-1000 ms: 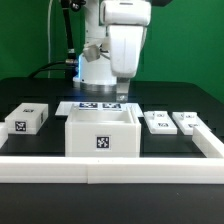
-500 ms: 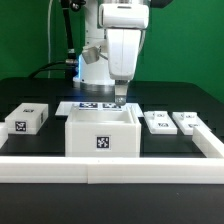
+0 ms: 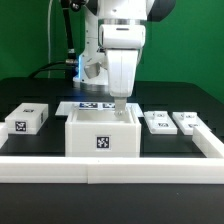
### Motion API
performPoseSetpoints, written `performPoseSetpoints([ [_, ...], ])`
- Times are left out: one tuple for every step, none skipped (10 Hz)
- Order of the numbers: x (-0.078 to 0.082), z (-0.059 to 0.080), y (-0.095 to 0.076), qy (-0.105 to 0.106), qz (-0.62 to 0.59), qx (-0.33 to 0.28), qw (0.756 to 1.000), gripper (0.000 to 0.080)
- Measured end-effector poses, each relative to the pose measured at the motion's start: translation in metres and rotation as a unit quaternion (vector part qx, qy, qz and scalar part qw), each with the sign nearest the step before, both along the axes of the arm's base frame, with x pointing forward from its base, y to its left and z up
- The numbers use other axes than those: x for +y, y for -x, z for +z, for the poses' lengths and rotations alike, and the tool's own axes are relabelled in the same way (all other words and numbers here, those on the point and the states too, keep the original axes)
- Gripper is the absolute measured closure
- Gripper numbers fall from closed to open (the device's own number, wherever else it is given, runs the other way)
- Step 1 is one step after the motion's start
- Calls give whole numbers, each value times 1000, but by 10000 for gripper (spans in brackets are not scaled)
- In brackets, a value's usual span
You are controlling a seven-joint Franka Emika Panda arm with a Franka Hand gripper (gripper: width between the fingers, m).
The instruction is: Assemble cabinet
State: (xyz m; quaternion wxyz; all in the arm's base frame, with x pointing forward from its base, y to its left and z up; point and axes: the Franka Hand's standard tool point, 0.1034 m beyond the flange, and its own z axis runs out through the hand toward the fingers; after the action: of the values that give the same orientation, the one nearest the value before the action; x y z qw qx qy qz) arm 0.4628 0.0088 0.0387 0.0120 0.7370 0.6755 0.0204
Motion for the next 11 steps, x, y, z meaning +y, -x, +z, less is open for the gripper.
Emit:
performPoseSetpoints([
  [1,-2,-5,-3,-1,-14,1000,0],
  [1,-2,-6,-4,-1,-19,1000,0],
  [1,-2,-6,-4,-1,-19,1000,0],
  [1,-2,-6,-4,-1,-19,1000,0],
  [1,-2,-7,-4,-1,-19,1000,0],
  [0,-2,-7,-5,-3,-22,1000,124],
  [1,-2,-6,-5,-4,-24,1000,262],
  [1,-3,-4,-6,-9,-22,1000,397],
  [2,-4,-3,-6,-15,-21,1000,397],
  [2,-4,-2,-6,-19,-20,1000,580],
  [2,-4,-2,-6,-19,-20,1000,710],
])
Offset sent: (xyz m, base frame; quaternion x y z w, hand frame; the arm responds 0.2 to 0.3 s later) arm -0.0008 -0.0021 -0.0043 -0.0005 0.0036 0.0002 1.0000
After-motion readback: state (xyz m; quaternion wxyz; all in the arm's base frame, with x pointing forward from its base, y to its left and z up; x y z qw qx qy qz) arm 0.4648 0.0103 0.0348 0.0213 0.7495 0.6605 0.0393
